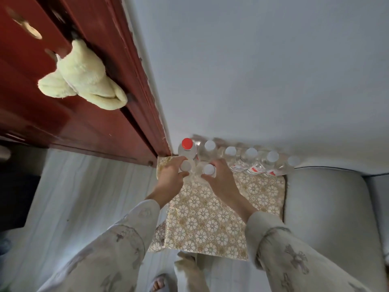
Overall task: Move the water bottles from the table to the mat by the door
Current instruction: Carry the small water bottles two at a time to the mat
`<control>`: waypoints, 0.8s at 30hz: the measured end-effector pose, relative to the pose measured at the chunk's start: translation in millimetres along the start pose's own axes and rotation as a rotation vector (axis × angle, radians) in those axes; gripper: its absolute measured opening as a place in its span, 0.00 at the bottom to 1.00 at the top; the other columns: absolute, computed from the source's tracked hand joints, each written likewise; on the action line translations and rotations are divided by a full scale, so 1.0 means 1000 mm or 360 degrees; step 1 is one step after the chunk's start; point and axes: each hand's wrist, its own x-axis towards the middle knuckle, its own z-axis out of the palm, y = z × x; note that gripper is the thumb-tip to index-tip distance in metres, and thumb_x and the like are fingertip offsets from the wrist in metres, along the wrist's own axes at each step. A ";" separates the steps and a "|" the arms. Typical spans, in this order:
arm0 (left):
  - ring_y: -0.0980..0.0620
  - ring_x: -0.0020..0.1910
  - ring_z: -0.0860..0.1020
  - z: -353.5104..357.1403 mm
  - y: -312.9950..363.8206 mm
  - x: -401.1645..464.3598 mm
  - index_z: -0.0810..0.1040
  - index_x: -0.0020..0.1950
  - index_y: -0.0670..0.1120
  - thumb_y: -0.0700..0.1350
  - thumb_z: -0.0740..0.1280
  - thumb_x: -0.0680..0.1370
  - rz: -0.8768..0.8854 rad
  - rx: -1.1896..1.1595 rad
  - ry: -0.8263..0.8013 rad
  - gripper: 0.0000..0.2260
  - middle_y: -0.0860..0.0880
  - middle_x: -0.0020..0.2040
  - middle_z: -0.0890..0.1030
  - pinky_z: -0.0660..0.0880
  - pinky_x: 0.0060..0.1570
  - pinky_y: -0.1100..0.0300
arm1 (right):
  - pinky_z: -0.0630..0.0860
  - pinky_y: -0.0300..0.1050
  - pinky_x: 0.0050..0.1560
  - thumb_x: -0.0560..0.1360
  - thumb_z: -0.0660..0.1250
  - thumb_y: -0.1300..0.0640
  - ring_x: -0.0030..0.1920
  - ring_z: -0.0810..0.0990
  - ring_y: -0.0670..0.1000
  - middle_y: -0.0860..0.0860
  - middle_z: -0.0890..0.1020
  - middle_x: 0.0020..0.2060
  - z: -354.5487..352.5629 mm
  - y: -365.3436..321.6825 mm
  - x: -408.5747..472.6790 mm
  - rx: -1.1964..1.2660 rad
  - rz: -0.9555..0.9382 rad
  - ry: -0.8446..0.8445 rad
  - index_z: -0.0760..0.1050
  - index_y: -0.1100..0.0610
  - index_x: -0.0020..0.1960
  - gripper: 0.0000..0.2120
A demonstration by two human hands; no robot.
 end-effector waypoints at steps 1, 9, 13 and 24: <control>0.49 0.45 0.74 0.002 -0.002 0.003 0.74 0.56 0.43 0.33 0.65 0.73 -0.0007 -0.0002 -0.0004 0.13 0.50 0.48 0.73 0.70 0.46 0.60 | 0.67 0.42 0.51 0.69 0.69 0.57 0.50 0.71 0.50 0.51 0.71 0.50 0.002 0.003 0.001 -0.0002 0.0023 -0.0003 0.69 0.59 0.55 0.17; 0.53 0.49 0.71 0.015 -0.012 0.012 0.72 0.58 0.42 0.35 0.64 0.73 0.0036 -0.0078 0.0016 0.14 0.44 0.57 0.75 0.67 0.47 0.63 | 0.63 0.38 0.54 0.70 0.69 0.56 0.50 0.69 0.47 0.53 0.70 0.54 0.001 0.012 0.011 0.0023 0.0080 0.0002 0.69 0.59 0.58 0.20; 0.49 0.55 0.72 0.017 -0.013 0.011 0.70 0.63 0.43 0.37 0.65 0.74 -0.0001 -0.0094 0.0016 0.17 0.43 0.63 0.73 0.66 0.55 0.61 | 0.64 0.41 0.55 0.69 0.70 0.53 0.53 0.69 0.47 0.54 0.70 0.57 -0.001 0.012 0.011 0.0045 0.0130 -0.0095 0.67 0.57 0.61 0.24; 0.50 0.65 0.70 -0.026 -0.016 -0.052 0.64 0.69 0.46 0.39 0.65 0.75 -0.0284 -0.0456 0.0028 0.23 0.45 0.66 0.72 0.67 0.64 0.55 | 0.67 0.48 0.65 0.75 0.64 0.55 0.63 0.70 0.53 0.55 0.71 0.64 0.003 -0.026 -0.054 -0.0007 0.0285 -0.0262 0.64 0.59 0.66 0.22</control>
